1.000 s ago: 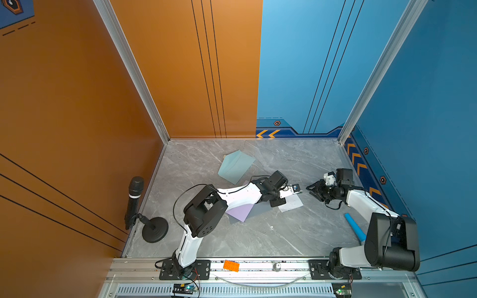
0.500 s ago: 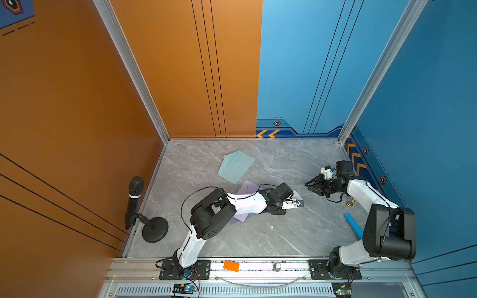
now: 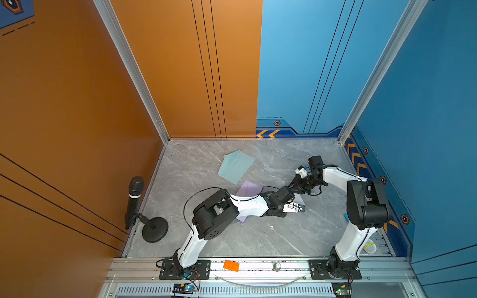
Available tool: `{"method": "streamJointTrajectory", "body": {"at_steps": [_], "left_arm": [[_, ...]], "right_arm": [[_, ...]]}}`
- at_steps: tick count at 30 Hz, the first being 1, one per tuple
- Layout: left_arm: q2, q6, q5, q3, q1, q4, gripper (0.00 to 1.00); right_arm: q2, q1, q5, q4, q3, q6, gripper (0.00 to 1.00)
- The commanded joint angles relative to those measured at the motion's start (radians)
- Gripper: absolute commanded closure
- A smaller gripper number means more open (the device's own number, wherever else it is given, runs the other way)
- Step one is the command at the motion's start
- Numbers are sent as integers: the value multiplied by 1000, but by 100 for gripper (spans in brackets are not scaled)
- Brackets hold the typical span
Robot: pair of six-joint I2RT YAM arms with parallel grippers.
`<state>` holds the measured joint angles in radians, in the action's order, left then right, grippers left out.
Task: Fold the letter paper in half and place it into the envelope
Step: Fold the letter paper at the center of the board.
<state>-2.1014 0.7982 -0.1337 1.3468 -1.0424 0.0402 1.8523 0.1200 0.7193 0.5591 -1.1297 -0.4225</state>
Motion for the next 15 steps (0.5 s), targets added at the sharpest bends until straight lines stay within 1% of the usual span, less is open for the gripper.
{"method": "streamJointTrajectory", "body": {"at_steps": [1,4,8,15], "left_arm": [[-19,12,-13,-28,-15,21,100],[-16,1,-11,-29,-16,24,100],[-14,-34,-9,-33,-13,26,100],[-4,-78,-20,-50,-8,23,100]], "right_arm": [[30,39,-49,-22,-25,-25,77],[41,55,-73,-51,-9,-50,79],[56,55,-94,-50,8,-46,79],[70,20,-117,-33,58,-17,79]]}}
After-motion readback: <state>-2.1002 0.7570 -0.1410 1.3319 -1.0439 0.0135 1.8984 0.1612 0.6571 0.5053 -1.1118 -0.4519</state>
